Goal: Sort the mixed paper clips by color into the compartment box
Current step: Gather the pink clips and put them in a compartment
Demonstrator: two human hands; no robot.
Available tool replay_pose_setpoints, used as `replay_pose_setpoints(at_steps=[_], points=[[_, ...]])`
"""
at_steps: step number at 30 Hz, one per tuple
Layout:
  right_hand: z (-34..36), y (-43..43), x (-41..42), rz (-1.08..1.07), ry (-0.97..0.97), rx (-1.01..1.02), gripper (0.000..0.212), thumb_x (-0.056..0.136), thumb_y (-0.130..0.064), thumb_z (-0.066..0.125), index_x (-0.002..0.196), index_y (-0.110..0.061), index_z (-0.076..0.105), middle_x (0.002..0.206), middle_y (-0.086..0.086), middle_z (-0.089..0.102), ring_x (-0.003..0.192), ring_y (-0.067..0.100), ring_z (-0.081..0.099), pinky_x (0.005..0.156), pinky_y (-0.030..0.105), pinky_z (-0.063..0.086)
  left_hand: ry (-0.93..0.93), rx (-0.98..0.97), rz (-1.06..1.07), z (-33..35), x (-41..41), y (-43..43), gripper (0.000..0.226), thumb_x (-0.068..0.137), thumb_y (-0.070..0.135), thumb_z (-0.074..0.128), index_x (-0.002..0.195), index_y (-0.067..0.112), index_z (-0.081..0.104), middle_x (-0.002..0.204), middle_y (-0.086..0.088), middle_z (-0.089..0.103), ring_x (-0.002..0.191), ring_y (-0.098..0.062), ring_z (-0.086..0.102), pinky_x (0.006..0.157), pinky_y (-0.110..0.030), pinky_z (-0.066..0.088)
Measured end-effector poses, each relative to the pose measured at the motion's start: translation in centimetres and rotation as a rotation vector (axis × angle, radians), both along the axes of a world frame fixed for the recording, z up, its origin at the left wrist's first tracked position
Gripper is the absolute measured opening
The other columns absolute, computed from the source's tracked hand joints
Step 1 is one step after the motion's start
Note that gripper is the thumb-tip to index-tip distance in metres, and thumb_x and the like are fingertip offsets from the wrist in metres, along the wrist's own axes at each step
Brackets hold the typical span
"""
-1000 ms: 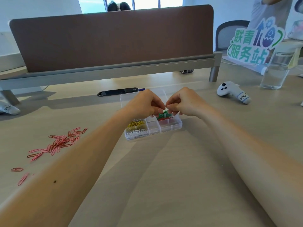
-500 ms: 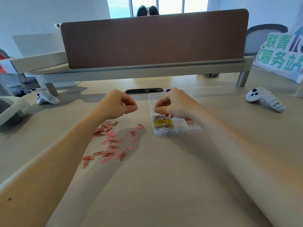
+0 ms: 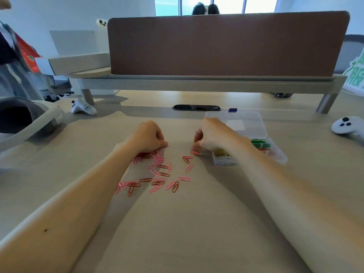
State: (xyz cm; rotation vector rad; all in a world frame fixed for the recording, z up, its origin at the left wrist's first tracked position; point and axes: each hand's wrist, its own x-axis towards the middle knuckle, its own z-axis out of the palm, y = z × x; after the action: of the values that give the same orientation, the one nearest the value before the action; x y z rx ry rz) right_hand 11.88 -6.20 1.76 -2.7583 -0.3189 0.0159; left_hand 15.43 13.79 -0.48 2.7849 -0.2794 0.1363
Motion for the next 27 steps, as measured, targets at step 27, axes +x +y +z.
replay_pose_setpoints(at_steps=[27], points=[[0.1, 1.9, -1.9, 0.039, 0.189, 0.009, 0.009, 0.075, -0.018, 0.082, 0.073, -0.013, 0.075, 0.070, 0.005, 0.071, 0.061, 0.017, 0.067, 0.052, 0.024, 0.054, 0.002, -0.117, -0.097, 1.2, -2.8, 4.5, 0.008, 0.084, 0.009, 0.071, 0.089, 0.012, 0.074, 0.083, 0.000, 0.071, 0.080, -0.015, 0.065, 0.080, -0.028, 0.053]])
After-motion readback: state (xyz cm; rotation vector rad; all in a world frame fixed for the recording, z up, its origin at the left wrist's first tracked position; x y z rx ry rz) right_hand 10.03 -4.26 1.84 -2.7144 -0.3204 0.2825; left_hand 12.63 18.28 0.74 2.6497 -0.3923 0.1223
